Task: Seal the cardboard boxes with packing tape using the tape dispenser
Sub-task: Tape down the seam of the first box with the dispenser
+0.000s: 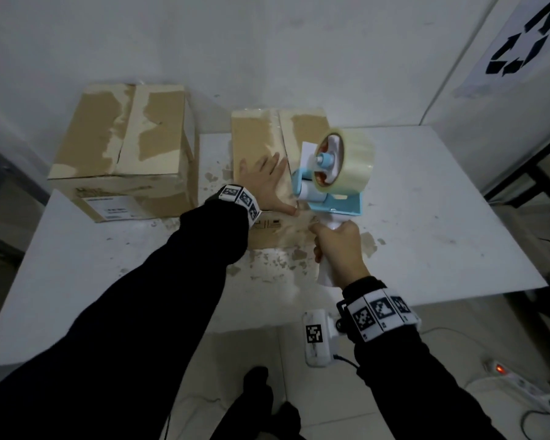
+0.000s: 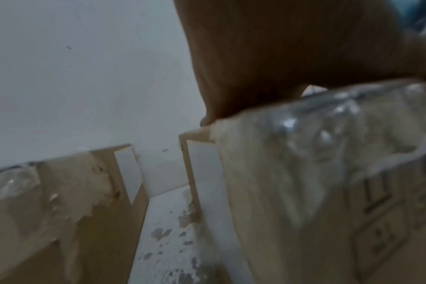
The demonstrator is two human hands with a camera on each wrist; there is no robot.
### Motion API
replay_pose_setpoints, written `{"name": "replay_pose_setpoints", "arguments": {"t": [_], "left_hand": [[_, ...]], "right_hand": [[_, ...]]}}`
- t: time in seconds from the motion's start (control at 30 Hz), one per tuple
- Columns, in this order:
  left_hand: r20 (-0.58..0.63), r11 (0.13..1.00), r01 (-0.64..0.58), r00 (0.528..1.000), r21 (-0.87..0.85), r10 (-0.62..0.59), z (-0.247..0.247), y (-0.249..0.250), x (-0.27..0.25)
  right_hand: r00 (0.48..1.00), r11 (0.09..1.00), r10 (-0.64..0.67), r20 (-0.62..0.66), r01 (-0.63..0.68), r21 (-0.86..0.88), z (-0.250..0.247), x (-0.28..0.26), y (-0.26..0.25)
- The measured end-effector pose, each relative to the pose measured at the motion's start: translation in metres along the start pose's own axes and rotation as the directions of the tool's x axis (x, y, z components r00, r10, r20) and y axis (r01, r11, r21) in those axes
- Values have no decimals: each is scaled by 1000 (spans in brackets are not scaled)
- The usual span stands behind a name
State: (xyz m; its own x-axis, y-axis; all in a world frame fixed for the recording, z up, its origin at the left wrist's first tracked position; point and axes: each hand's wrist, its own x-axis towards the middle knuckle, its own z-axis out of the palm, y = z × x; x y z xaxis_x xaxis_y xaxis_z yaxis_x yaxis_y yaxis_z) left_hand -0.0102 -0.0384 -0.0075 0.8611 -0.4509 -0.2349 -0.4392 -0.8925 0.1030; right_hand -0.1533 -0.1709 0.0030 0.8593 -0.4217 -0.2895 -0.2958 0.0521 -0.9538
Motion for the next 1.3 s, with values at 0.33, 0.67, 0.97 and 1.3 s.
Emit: {"name": "replay_pose_setpoints", "arguments": {"t": [0.33, 0.67, 0.97, 1.3], "left_hand": [[-33, 998, -66, 997, -20, 65, 18, 22, -14], [17, 1000, 5, 1000, -19, -4, 10, 31, -11], [60, 999, 32, 998, -2, -32, 11, 31, -5], [101, 999, 44, 994, 1, -44, 7, 33, -7]], "right_hand": [[998, 993, -59, 1, 59, -107, -4, -16, 2], [997, 987, -81, 13, 82, -141, -36, -46, 15], [998, 992, -54, 30, 57, -112, -46, -58, 29], [999, 996, -46, 13, 47, -73, -48, -62, 30]]}}
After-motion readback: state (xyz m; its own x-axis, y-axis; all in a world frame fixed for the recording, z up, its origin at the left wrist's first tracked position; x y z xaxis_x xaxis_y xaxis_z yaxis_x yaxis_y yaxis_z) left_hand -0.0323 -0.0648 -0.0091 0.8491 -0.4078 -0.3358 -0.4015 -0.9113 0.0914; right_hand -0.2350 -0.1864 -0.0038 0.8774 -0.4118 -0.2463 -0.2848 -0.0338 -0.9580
